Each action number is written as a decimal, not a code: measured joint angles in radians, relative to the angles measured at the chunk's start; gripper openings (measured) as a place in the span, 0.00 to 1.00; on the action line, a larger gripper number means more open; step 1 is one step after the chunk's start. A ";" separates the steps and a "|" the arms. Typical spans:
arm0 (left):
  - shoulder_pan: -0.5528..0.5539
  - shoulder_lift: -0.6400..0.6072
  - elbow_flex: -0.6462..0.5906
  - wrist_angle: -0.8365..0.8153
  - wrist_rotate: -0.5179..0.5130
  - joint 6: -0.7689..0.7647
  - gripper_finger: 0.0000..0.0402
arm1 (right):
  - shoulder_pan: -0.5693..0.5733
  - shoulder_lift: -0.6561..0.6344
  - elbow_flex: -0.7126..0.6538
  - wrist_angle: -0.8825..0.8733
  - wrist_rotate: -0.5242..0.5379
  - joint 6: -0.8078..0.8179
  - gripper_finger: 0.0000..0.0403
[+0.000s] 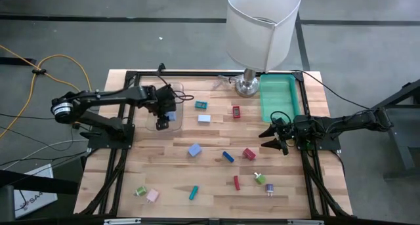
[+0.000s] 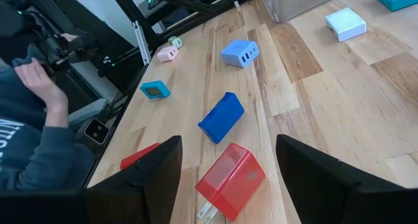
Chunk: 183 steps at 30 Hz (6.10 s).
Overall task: Pick & Place Office items
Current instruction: Put the bottom left blue charger adapter into the transparent bin, then put the middle blue charger adapter into the transparent bin
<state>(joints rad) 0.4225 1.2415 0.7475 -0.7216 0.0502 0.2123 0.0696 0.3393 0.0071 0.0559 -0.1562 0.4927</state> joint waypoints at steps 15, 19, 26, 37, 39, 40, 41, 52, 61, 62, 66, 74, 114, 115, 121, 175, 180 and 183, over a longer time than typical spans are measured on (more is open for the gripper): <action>0.000 0.000 -0.062 0.049 0.004 -0.025 0.54 | 0.000 0.000 0.000 0.000 0.000 0.000 0.58; 0.000 0.000 -0.063 0.049 0.003 -0.045 0.57 | 0.000 0.000 0.000 0.000 0.000 0.000 0.58; 0.000 0.000 -0.063 0.040 0.001 -0.056 0.59 | 0.000 0.000 0.000 0.000 0.000 0.000 0.58; 0.000 0.000 -0.063 0.040 0.011 -0.063 0.59 | 0.000 0.000 0.000 0.000 0.000 0.000 0.58; 0.000 0.000 -0.063 0.041 0.012 -0.063 0.59 | 0.000 0.000 0.000 0.000 0.000 0.000 0.58; 0.000 0.000 -0.063 0.041 0.012 -0.062 0.59 | 0.000 0.000 0.000 0.000 0.000 0.000 0.58; 0.000 0.000 -0.063 0.041 0.012 -0.062 0.59 | 0.000 0.000 0.000 0.000 0.000 0.000 0.58; 0.000 -0.024 -0.043 0.050 0.012 -0.033 0.59 | 0.000 0.000 0.000 0.000 0.000 0.000 0.58; 0.000 -0.126 0.016 0.042 -0.047 0.000 0.59 | 0.000 0.000 0.000 0.000 0.000 0.000 0.58; 0.000 -0.138 0.018 0.043 -0.056 0.000 0.59 | 0.000 0.000 0.000 0.000 0.000 0.000 0.58; -0.008 -0.177 0.019 0.045 -0.056 -0.022 0.59 | 0.000 0.000 0.000 0.000 0.000 0.000 0.58; -0.083 -0.252 0.090 0.045 -0.090 -0.008 0.59 | 0.000 0.000 0.000 0.000 0.000 0.000 0.58; -0.587 0.355 0.578 -0.153 -0.227 -0.936 0.59 | 0.000 0.000 0.000 0.000 0.000 0.000 0.58; -0.592 0.370 0.589 -0.165 -0.214 -0.950 0.59 | 0.000 0.000 0.000 0.000 0.000 0.000 0.58; -0.618 0.490 0.730 -0.295 -0.205 -0.989 0.55 | 0.000 0.000 0.000 0.000 0.000 0.000 0.58; -0.621 0.620 0.800 -0.321 -0.209 -1.215 0.72 | 0.000 0.000 0.000 0.000 0.000 0.000 0.58; -0.633 0.645 0.797 -0.327 -0.209 -1.215 0.77 | 0.000 0.000 0.000 0.000 0.000 0.000 0.58; -0.641 0.660 0.797 -0.317 -0.203 -1.215 0.78 | 0.000 0.000 0.000 0.001 0.000 0.000 0.58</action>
<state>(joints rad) -0.2186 1.9016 1.5444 -1.0385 -0.1531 -1.0027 0.0700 0.3393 0.0071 0.0568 -0.1562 0.4927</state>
